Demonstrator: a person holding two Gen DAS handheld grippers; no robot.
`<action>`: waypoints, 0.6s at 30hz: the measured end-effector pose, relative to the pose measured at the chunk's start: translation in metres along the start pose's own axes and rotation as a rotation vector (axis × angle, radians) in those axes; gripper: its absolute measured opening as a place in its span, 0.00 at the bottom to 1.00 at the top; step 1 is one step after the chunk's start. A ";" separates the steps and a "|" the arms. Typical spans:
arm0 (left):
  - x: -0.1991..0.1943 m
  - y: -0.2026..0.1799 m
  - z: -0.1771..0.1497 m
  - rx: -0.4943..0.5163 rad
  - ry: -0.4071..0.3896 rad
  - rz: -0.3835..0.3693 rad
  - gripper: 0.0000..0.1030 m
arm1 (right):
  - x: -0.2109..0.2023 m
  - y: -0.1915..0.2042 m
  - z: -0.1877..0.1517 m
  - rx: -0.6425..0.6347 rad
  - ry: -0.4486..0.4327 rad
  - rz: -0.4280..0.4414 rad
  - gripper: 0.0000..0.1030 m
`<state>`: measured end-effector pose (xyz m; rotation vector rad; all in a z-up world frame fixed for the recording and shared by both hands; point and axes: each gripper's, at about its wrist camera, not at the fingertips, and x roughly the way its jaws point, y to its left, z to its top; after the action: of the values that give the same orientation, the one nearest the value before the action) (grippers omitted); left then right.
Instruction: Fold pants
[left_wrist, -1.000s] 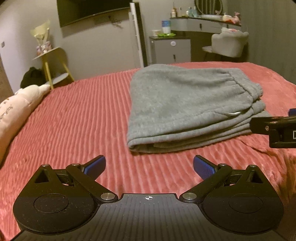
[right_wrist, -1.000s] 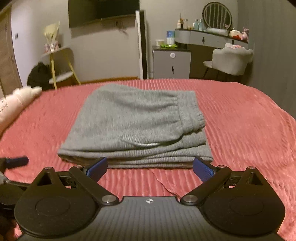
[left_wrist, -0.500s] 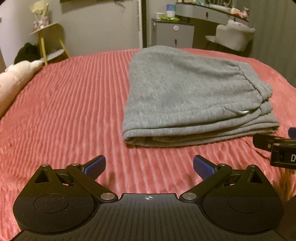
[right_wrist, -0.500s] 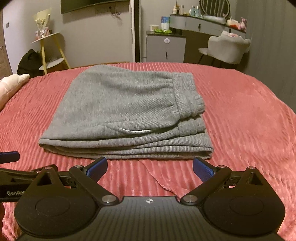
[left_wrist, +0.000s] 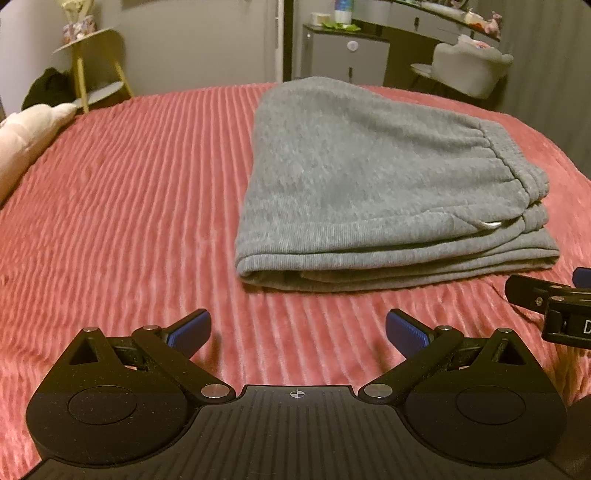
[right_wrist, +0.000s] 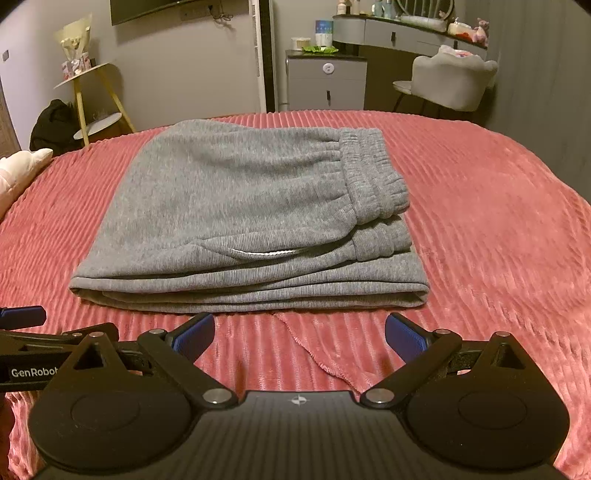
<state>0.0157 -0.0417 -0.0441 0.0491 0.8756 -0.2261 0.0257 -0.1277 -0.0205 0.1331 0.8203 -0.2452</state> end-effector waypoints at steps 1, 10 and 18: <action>0.000 0.000 0.000 0.000 0.002 0.000 1.00 | 0.000 0.000 0.000 0.001 0.000 0.001 0.96; -0.001 -0.001 -0.001 0.004 0.005 -0.001 1.00 | -0.001 0.000 0.000 0.001 0.005 0.000 0.96; -0.001 0.001 -0.003 -0.002 0.010 -0.001 1.00 | -0.002 0.002 -0.001 -0.014 -0.002 -0.007 0.96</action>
<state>0.0134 -0.0407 -0.0453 0.0478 0.8860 -0.2256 0.0243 -0.1251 -0.0193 0.1171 0.8202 -0.2464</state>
